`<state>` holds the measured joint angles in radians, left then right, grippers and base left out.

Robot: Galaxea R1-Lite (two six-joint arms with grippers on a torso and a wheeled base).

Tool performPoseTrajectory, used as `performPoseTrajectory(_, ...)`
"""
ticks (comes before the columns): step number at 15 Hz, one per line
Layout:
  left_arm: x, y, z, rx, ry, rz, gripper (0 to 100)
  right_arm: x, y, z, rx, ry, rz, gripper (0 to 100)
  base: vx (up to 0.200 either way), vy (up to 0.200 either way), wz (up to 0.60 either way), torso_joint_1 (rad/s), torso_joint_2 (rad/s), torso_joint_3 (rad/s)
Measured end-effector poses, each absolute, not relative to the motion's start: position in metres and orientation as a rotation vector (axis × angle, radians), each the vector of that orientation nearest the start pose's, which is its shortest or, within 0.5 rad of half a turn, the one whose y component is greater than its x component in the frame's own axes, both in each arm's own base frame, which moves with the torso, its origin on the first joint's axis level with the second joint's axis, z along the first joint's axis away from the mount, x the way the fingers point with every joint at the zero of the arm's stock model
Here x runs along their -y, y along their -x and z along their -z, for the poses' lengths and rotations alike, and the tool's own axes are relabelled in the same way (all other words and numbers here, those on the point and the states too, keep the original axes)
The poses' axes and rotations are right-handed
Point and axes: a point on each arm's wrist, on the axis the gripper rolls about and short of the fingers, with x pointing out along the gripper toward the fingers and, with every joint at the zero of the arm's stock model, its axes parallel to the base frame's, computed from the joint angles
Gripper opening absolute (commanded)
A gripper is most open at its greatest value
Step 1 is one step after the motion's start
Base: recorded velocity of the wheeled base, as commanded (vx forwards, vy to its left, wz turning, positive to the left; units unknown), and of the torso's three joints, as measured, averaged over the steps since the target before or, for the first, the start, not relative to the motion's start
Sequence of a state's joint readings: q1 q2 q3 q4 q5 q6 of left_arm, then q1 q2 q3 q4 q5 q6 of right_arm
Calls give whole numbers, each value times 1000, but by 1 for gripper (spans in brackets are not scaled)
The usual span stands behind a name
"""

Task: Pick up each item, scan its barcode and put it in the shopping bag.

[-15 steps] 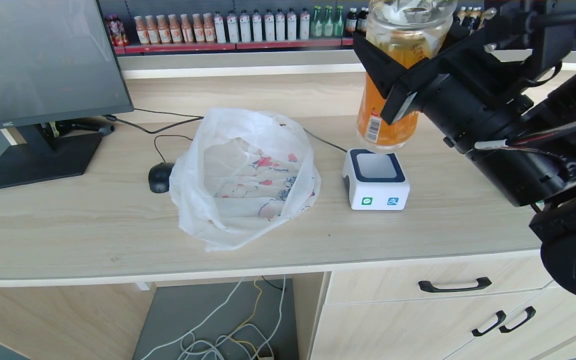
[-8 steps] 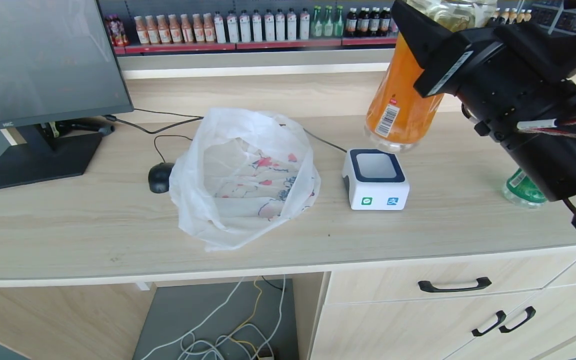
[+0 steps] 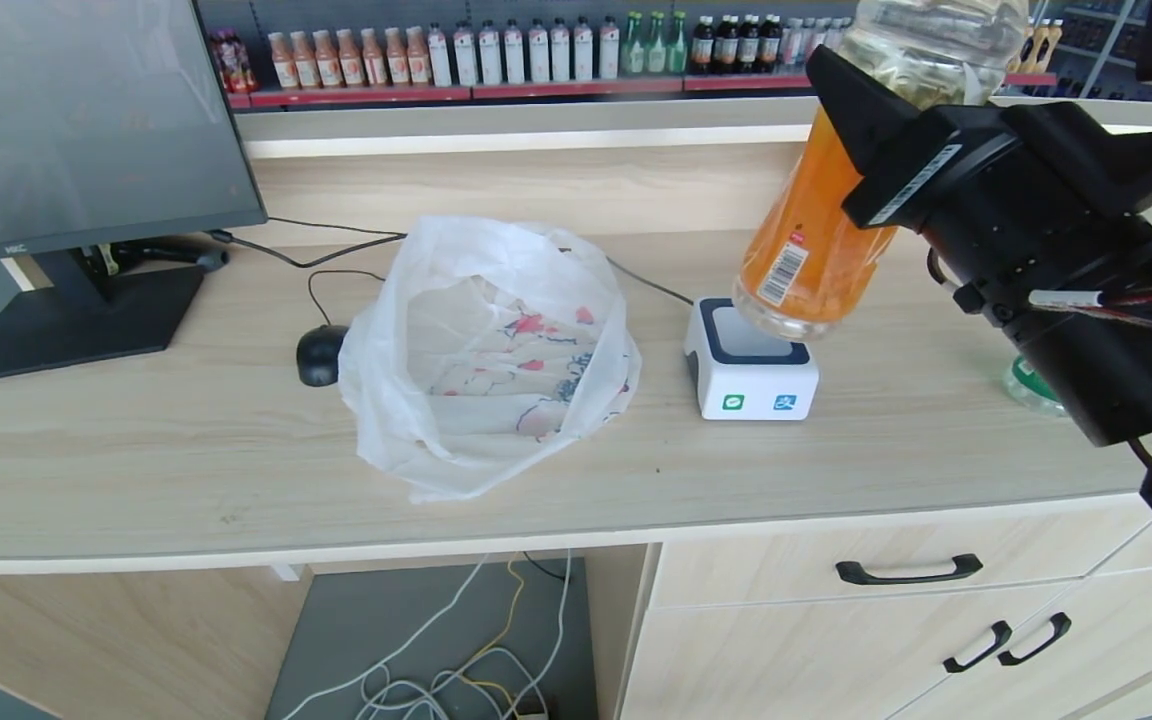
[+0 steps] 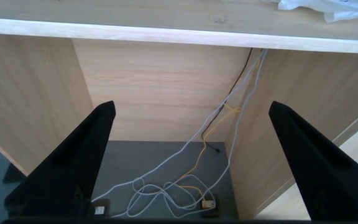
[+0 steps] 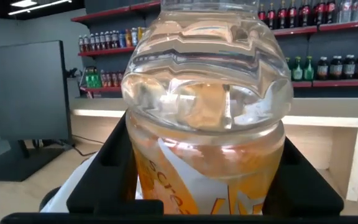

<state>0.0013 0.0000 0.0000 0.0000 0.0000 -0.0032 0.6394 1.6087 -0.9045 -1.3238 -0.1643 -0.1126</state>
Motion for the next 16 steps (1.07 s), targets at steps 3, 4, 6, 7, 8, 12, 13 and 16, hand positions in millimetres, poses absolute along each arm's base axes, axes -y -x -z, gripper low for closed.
performPoseTrajectory(3,0,23,-75,0,1,0,100,-163,-225,-297,597,-132,-436,0,0,0,0,0,0,0)
performPoseTrajectory(4,0,23,-75,0,1,0,100,-163,-226,-295,595,-129,-438,0,0,0,0,0,0,0)
performPoseTrajectory(6,0,23,-75,0,0,0,100,-164,-227,-292,590,-125,-443,0,0,0,0,0,0,0)
performPoseTrajectory(7,0,23,-75,0,0,0,100,-164,-228,-292,591,-125,-442,0,0,0,0,0,0,0)
performPoseTrajectory(8,0,23,-75,0,0,0,100,-164,-228,-291,591,-124,-442,0,0,200,0,-2,2,7)
performPoseTrajectory(12,0,23,-75,-1,1,-1,100,-167,-231,-289,593,-121,-456,0,0,200,0,5,2,8)
performPoseTrajectory(13,0,23,-75,-2,1,-2,100,-167,-232,-289,594,-121,-456,0,0,200,0,-2,-2,2)
performPoseTrajectory(16,0,23,-75,-1,1,0,100,-168,-232,-289,597,-122,-457,0,0,200,0,4,2,4)
